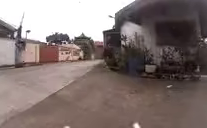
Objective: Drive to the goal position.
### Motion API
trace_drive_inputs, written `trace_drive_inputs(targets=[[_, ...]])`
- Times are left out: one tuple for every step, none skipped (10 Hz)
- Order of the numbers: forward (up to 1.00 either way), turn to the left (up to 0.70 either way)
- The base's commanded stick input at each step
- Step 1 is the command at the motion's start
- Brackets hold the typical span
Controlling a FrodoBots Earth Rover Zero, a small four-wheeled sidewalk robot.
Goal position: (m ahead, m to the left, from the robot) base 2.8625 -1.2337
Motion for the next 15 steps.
trace_drive_inputs(targets=[[0.63, 0.0], [0.27, 0.0], [0.05, 0.0], [0.0, 0.0], [0.0, 0.0], [0.0, 0.0], [0.0, 0.0], [0.0, 0.0], [0.0, 0.0], [0.0, 0.0], [0.0, 0.0], [0.0, 0.0], [0.06, 0.0], [0.65, 0.0], [0.38, 0.0]])
